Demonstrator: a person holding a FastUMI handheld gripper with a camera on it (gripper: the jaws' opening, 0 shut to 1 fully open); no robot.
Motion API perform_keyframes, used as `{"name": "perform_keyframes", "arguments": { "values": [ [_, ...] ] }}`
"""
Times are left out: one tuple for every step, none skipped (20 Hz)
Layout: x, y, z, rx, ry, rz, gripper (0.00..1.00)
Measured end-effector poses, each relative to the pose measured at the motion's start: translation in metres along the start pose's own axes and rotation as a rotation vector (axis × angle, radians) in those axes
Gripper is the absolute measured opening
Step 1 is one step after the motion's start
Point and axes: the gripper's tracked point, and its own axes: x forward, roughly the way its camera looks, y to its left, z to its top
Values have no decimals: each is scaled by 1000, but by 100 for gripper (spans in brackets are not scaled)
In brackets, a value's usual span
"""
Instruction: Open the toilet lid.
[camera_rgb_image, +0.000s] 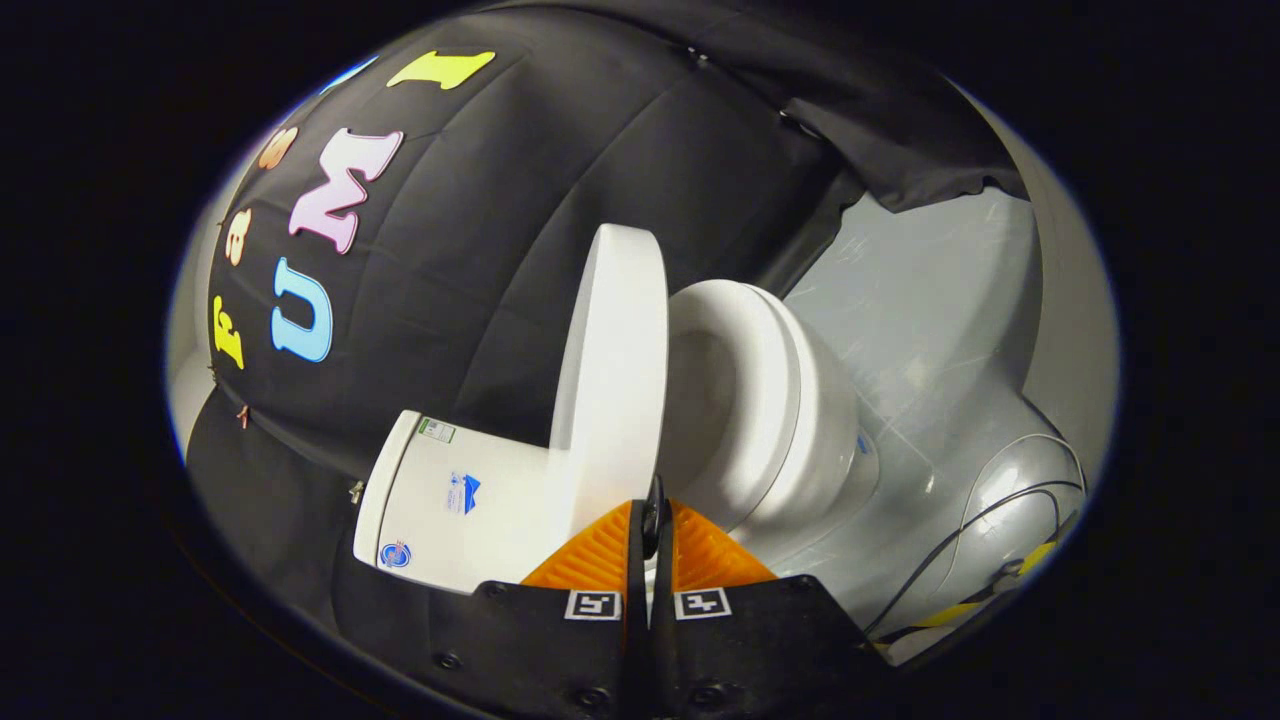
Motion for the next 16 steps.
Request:
{"name": "perform_keyframes", "arguments": {
  "values": [
    [-1,6,1,-5,-6,2,5],
    [-4,13,2,-14,-6,9,5],
    [-6,20,2,-22,-11,17,5],
    [-7,27,3,-37,-17,17,5],
    [-6,33,2,-66,-19,6,5],
    [-10,38,3,-90,-27,-7,5],
    [-14,46,4,-107,-35,-10,5],
    [-13,57,4,-126,-45,-12,5],
    [-15,66,4,-146,-53,-15,5],
    [-17,73,3,-165,-54,-22,5],
    [-17,80,2,-175,-56,-30,5],
    [-18,86,0,-180,-51,-37,5],
    [-18,93,0,-185,-54,-45,5],
    [-19,98,-2,-202,-53,-53,5],
    [-19,102,-2,-218,-57,-64,5],
    [-20,106,-5,-241,-55,-81,5]
  ]
}}
